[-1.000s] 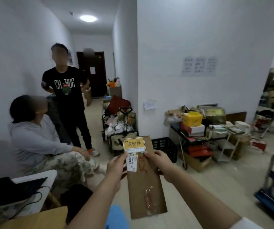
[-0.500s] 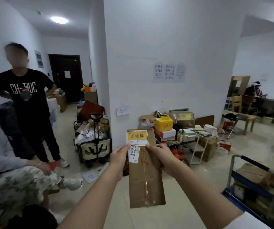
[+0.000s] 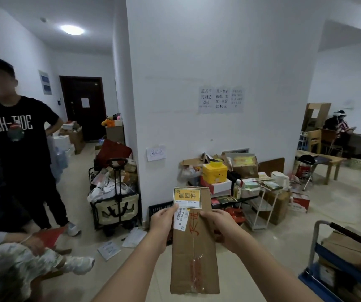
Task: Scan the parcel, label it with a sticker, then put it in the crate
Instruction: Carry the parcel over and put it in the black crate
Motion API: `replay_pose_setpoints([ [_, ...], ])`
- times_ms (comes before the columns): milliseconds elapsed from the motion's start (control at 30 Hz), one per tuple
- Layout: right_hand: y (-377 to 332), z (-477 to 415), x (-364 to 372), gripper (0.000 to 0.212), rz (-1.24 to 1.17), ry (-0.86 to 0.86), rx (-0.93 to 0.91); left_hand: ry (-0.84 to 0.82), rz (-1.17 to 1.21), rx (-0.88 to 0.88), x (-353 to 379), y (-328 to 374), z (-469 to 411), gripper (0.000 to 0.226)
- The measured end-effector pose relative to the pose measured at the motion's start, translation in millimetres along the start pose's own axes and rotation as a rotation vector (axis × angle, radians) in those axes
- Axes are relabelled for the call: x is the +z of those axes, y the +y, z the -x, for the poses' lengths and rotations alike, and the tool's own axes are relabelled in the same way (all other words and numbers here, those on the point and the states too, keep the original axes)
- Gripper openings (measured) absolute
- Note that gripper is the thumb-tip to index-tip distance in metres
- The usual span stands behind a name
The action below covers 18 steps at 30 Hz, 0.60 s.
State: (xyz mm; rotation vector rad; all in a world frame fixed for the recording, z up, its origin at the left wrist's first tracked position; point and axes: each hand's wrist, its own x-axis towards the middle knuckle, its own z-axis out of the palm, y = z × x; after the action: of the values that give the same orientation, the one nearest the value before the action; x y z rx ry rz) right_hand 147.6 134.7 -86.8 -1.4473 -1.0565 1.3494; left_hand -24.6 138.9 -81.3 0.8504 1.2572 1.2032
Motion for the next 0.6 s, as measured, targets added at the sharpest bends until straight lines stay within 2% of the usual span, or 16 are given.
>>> replay_pose_setpoints([
  [167, -26.5, -89.1, -5.2, 0.053, 0.028, 0.064, -0.008, -0.053, -0.035, 0.017, 23.6, 20.3, -91.0, 0.023],
  [300, -68.5, -167.5, 9.6, 0.054, 0.038, 0.070, -0.041, -0.027, -0.038, 0.052, 29.0, 57.6, -170.5, 0.020],
  [467, -105.9, -252.2, 29.6, 0.054, -0.027, 0.088, -0.033, -0.043, -0.076, 0.114, 31.0, 101.0, -258.6, 0.016],
  [600, -116.5, -311.0, 33.2, 0.051, -0.056, 0.072, 0.000, -0.029, -0.081, 0.091, 37.5, 112.2, -320.1, 0.016],
])
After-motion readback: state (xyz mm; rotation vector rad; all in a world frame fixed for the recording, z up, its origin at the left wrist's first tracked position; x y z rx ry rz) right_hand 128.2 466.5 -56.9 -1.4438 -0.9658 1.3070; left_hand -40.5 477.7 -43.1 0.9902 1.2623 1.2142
